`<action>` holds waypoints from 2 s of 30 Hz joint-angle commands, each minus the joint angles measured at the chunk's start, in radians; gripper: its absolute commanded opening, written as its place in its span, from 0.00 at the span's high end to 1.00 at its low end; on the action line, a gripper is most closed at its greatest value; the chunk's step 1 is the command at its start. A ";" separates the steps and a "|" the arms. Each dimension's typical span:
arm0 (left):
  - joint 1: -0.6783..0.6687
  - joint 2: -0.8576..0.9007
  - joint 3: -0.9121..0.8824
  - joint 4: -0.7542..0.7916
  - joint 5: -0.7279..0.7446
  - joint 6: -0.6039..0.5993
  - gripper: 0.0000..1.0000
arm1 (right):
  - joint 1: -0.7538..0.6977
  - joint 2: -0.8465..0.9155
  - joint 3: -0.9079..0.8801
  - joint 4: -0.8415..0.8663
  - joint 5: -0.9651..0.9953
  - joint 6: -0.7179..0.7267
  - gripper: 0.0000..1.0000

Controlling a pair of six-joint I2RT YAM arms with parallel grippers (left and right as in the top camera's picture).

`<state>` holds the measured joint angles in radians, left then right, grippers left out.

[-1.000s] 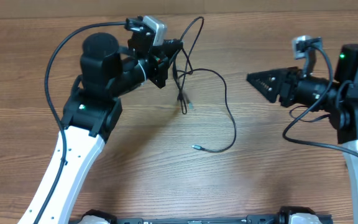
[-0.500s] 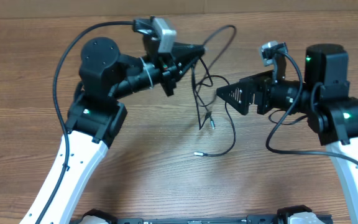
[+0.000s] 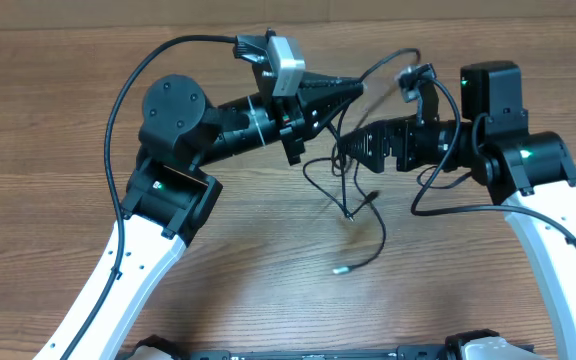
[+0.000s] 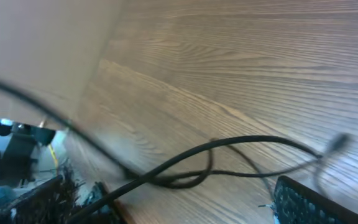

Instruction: Untangle cables

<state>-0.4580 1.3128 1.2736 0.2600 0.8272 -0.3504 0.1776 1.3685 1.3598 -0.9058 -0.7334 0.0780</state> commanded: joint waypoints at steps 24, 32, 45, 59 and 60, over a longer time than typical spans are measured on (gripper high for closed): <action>0.014 -0.019 0.008 0.439 -0.084 -0.204 0.96 | 0.005 0.121 0.014 -0.081 0.296 0.000 0.00; 0.073 -0.019 0.008 0.463 -0.101 -0.204 0.96 | 0.005 0.121 0.014 -0.137 0.399 0.000 0.00; 0.107 -0.019 0.008 0.158 -0.103 -0.064 0.96 | 0.005 0.113 0.014 -0.037 0.260 0.000 0.00; 0.157 -0.019 0.008 -0.231 -0.209 0.086 0.96 | 0.005 -0.063 0.015 0.224 0.229 0.049 0.00; 0.160 -0.019 0.008 -0.240 -0.209 0.086 0.96 | 0.005 -0.076 0.015 0.243 0.223 0.049 0.00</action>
<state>-0.3187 1.3128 1.2716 0.0441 0.6369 -0.2947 0.1776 1.3598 1.3598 -0.7204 -0.4938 0.1009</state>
